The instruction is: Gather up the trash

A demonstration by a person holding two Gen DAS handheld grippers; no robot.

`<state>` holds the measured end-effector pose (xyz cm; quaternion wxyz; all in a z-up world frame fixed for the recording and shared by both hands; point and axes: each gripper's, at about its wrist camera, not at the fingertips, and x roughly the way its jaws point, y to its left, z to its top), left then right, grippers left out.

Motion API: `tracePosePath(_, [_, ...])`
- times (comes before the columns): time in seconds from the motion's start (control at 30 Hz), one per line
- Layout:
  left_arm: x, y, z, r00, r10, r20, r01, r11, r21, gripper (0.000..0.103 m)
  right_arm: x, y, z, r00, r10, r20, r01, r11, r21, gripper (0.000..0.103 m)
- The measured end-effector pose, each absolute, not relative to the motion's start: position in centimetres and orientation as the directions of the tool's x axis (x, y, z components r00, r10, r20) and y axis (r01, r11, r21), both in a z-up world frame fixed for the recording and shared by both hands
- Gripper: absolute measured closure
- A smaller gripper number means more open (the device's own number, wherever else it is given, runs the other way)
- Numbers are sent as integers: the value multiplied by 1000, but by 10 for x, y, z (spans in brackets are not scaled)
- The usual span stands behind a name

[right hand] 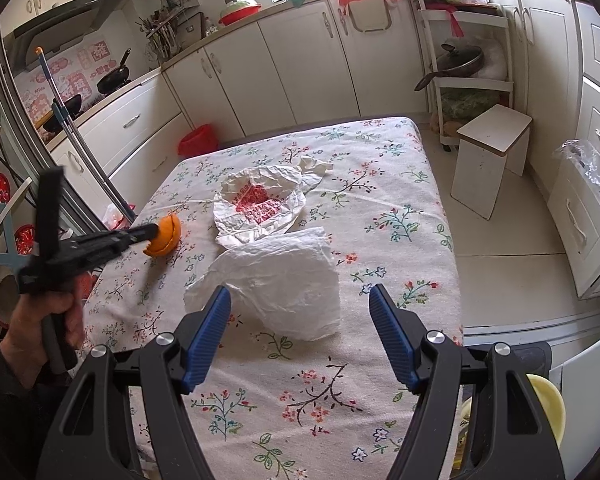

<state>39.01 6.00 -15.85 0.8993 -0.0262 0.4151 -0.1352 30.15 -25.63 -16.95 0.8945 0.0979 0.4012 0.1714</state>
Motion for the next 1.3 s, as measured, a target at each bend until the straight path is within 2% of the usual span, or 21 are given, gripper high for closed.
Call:
tracePosePath(0.23, [379, 85, -141, 610, -506, -610, 271, 856, -440, 101, 303, -255, -171, 614, 383, -690, -230, 923, 308, 34])
tracePosePath(0.33, [372, 75, -142, 548, -591, -593, 344, 805, -484, 101, 306, -254, -173, 611, 383, -693, -226, 923, 311, 34])
tracePosePath(0.43, [364, 58, -152, 455, -623, -636, 411, 780, -471, 101, 310, -252, -175, 608, 386, -694, -221, 922, 319, 34])
tracePosePath(0.53, [353, 33, -174, 343, -586, -734, 474, 783, -403, 101, 315, -246, -176, 606, 385, -696, -217, 922, 321, 34])
tracePosePath(0.67, [341, 23, -196, 288, -504, -814, 500, 804, -321, 101, 322, -238, -177, 607, 382, -697, -215, 923, 319, 34])
tracePosePath(0.87, [337, 21, -200, 329, -436, -838, 510, 829, -231, 89, 333, -225, -182, 601, 378, -705, -215, 925, 313, 31])
tracePosePath(0.97, [339, 32, -187, 356, -459, -814, 514, 824, -240, 85, 338, -222, -187, 593, 372, -714, -209, 927, 310, 31])
tracePosePath(1.1, [345, 47, -173, 426, -461, -778, 475, 846, -242, 69, 342, -221, -193, 582, 376, -721, -200, 926, 321, 31])
tracePosePath(1.2, [352, 55, -177, 438, -431, -789, 429, 872, -237, 60, 346, -219, -197, 572, 379, -727, -198, 925, 326, 31])
tracePosePath(1.3, [358, 52, -189, 414, -405, -815, 420, 879, -224, 59, 348, -218, -199, 567, 381, -731, -201, 924, 325, 31])
